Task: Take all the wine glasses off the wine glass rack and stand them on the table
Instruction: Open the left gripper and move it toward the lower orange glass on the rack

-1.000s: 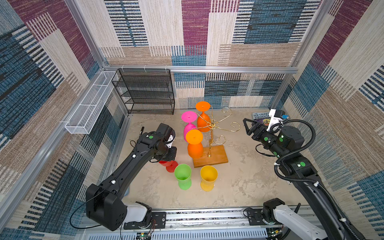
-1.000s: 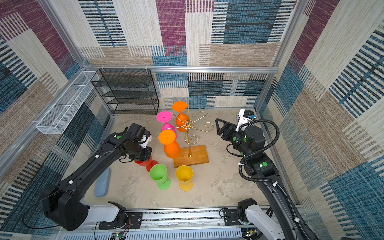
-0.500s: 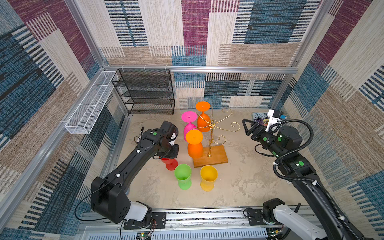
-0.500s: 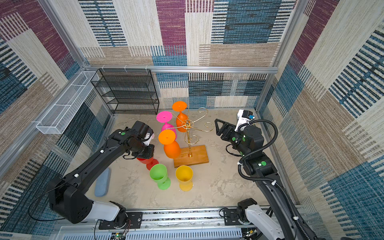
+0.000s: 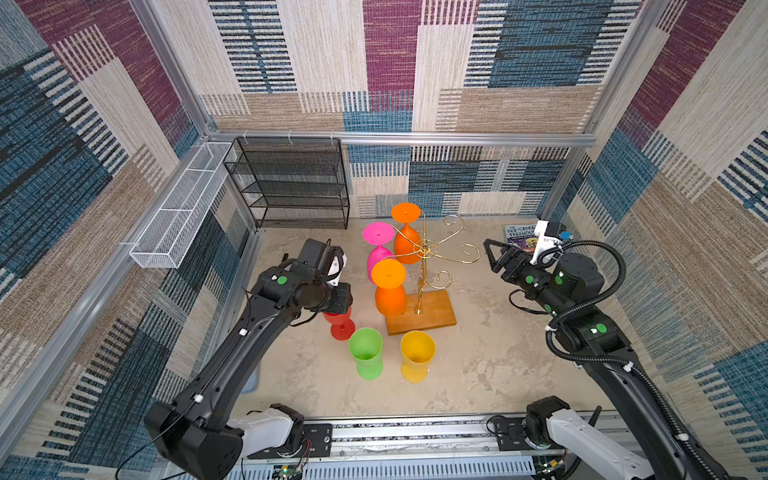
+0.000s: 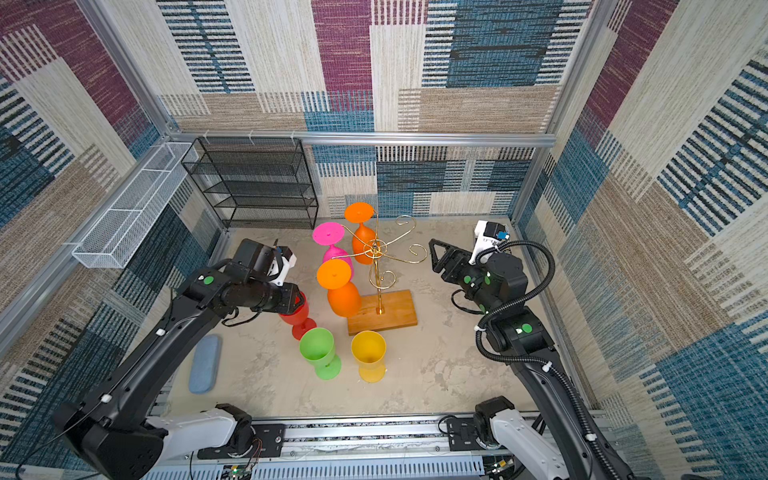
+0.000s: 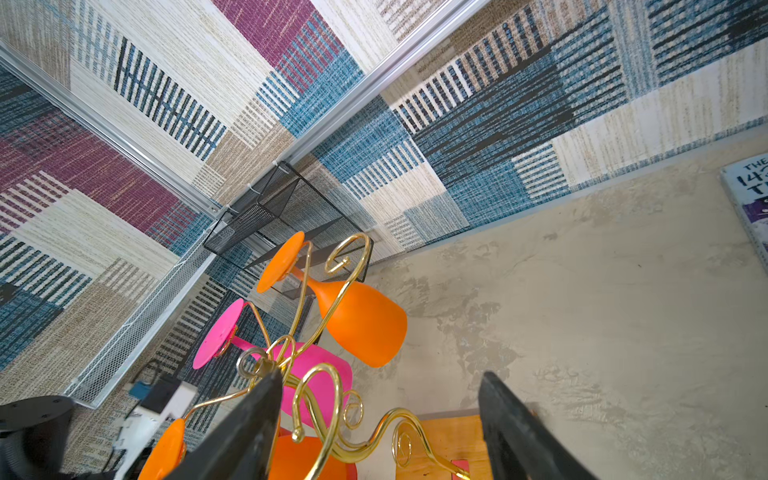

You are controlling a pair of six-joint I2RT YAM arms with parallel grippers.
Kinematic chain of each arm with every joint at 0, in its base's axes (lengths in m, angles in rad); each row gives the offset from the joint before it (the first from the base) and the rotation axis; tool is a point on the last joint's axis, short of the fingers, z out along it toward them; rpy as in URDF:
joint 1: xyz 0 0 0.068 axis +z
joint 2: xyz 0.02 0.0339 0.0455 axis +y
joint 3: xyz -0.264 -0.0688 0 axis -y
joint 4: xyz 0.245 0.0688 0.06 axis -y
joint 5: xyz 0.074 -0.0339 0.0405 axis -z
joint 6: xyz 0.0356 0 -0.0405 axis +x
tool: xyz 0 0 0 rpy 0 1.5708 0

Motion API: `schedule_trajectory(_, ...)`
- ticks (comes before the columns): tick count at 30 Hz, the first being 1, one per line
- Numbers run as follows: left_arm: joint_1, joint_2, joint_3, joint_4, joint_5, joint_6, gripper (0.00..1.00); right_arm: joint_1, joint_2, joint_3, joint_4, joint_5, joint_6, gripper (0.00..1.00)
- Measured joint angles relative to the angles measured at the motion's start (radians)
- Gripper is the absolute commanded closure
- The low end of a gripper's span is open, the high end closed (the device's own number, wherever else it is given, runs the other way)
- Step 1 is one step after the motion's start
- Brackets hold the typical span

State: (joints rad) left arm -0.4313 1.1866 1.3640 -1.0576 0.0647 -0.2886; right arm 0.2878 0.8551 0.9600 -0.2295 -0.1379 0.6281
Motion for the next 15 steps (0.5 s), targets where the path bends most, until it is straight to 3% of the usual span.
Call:
schedule_trajectory(3,0.0,-0.182,-0.025,0.051,-0.072,-0.047,0.61,0.0,-0.002,-0.008,0.0,0.0,0.0,0.24)
schedule_trajectory(5,0.001,-0.324,-0.079,0.121,-0.098,-0.085,0.46,0.0,-0.001,-0.015,0.0,0.0,0.0,0.24)
schedule_trajectory(8,0.001,-0.473,-0.148,0.237,-0.092,-0.144,0.43,0.0,0.003,-0.022,0.0,0.0,0.001,0.24)
schedule_trajectory(11,0.001,-0.508,-0.185,0.333,-0.041,-0.221,0.41,0.0,0.005,-0.026,0.004,0.0,0.005,0.24)
schedule_trajectory(15,0.001,-0.45,-0.247,0.481,0.109,-0.376,0.42,0.0,0.014,-0.031,0.015,-0.006,0.019,0.24)
